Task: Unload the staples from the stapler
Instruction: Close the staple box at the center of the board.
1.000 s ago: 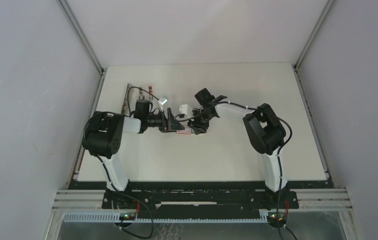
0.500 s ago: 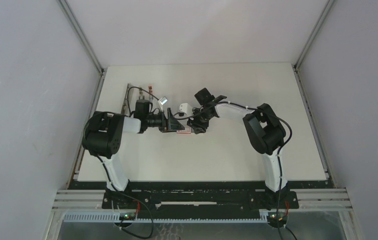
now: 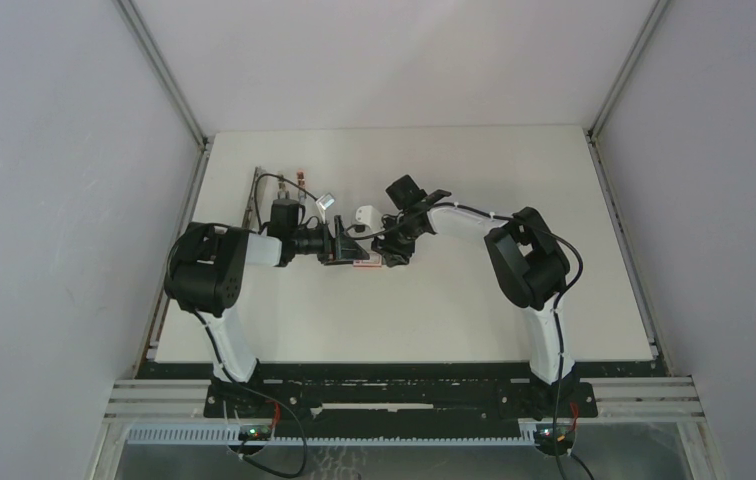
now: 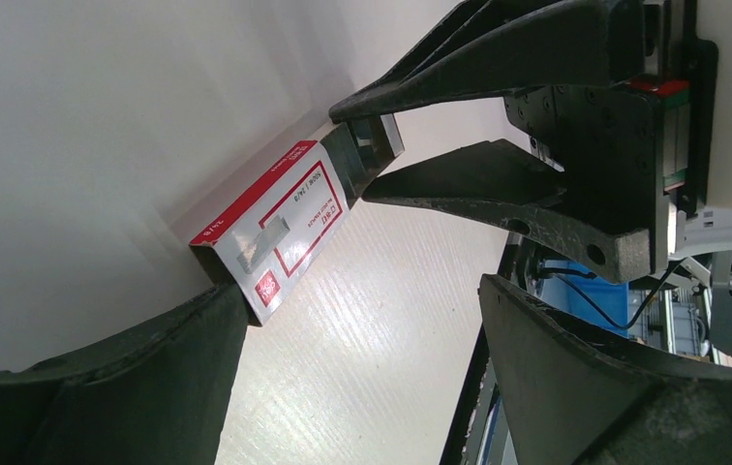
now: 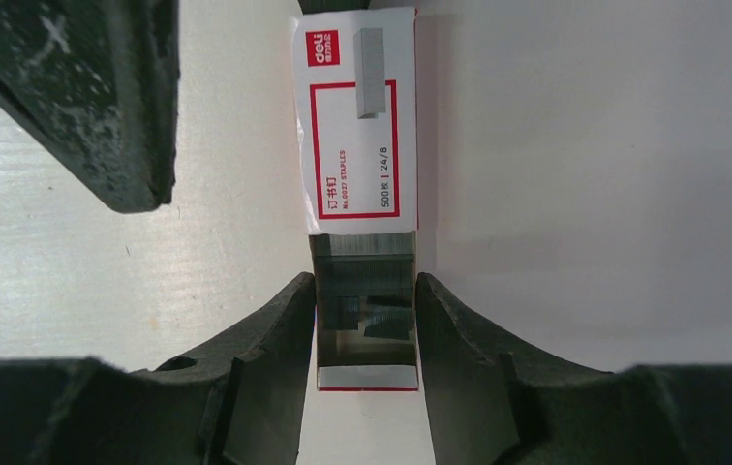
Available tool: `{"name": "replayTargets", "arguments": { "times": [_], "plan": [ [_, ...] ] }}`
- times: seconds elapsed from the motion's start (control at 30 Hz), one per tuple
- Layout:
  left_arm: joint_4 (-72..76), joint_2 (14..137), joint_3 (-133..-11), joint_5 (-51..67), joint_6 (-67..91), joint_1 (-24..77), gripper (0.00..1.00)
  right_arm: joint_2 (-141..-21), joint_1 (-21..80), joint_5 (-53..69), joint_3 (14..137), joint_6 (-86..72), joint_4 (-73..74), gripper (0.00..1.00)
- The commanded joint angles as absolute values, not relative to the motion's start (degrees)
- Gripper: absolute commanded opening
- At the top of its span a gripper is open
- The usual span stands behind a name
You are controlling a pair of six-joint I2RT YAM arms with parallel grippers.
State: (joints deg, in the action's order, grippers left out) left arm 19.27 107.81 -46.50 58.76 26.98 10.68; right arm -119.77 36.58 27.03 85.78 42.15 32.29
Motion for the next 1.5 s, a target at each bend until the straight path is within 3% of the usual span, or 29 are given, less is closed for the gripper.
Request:
{"name": "replayTargets", "arguments": {
  "times": [0.0,0.2,0.67,1.07,1.47],
  "plan": [
    [21.3,108.2,-45.9,59.5,27.6,10.4,0.93,-120.1,37.3,27.9,88.6,42.7,31.7,0.43],
    [21.3,108.3,-46.1,59.5,27.8,10.3,0.93,-120.5,37.5,27.9,89.5,42.9,32.2,0.45],
    [20.8,106.1,-45.7,59.2,27.8,8.2,1.0,-114.9,35.0,29.9,89.6,37.6,33.9,0.61],
    [20.6,105.1,-45.5,58.2,27.7,8.0,1.0,-110.2,27.5,36.1,82.7,8.5,31.2,0.62],
    [11.8,101.9,-47.5,55.4,22.6,7.7,1.0,-111.6,26.8,39.7,78.9,1.5,28.8,0.62]
  ]
}}
